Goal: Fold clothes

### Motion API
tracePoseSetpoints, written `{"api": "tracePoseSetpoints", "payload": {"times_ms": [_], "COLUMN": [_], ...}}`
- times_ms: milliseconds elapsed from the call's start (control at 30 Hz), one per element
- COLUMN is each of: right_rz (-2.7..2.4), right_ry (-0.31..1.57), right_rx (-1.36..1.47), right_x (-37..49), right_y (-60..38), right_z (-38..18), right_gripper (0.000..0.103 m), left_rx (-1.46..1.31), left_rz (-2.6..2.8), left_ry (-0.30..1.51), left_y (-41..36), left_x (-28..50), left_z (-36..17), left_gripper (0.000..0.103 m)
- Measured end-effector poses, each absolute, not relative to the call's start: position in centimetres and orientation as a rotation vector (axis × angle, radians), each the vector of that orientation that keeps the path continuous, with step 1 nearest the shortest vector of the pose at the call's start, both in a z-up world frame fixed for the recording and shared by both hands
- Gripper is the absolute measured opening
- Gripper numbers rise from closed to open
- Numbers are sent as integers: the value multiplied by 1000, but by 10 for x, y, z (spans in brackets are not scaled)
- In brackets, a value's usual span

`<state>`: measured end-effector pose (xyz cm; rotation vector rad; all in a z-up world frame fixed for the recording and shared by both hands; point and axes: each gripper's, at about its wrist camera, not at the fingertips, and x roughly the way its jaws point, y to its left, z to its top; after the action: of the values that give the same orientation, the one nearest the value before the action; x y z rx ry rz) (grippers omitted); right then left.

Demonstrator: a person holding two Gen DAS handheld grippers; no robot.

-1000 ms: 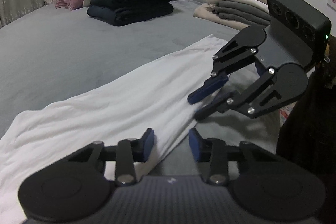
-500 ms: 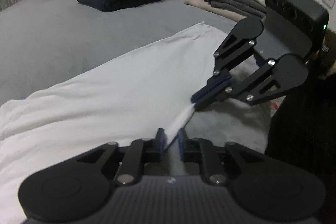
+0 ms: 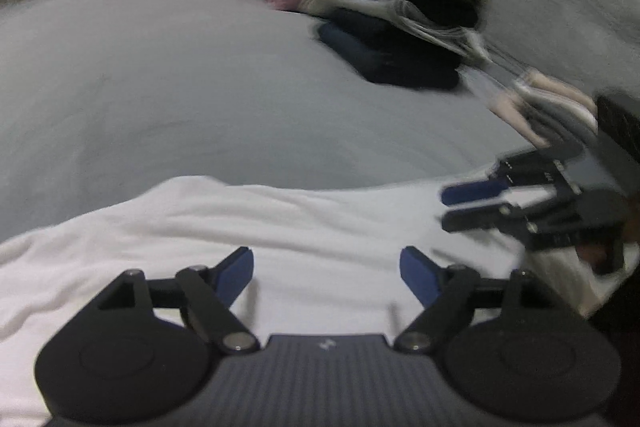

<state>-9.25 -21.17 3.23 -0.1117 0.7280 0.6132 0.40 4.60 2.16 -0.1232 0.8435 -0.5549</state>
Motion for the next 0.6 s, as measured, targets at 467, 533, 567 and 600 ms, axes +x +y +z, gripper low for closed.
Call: {"api": "tracePoseSetpoints", "payload": {"times_ms": [467,533,567,600], "right_rz": [607,614,618,628], "right_ry": [757,763,766,771], "right_rx": [91,120,136,152], "right_x": [-14,-7,-3,1], "right_y": [-162,-159,-158,-156], "right_z": [18,15,13,10], "right_gripper": [27,27,27,27], "left_rx": [-682,-696,-711,-729], "left_rz": [-364,-374,-385,-403], "left_ry": [934,936,938,938], "left_y": [130,131,132,134], "left_x": [56,58,59,60], "left_z": [-13,-18,-20,-22], "left_gripper": [77,76,76,75]}}
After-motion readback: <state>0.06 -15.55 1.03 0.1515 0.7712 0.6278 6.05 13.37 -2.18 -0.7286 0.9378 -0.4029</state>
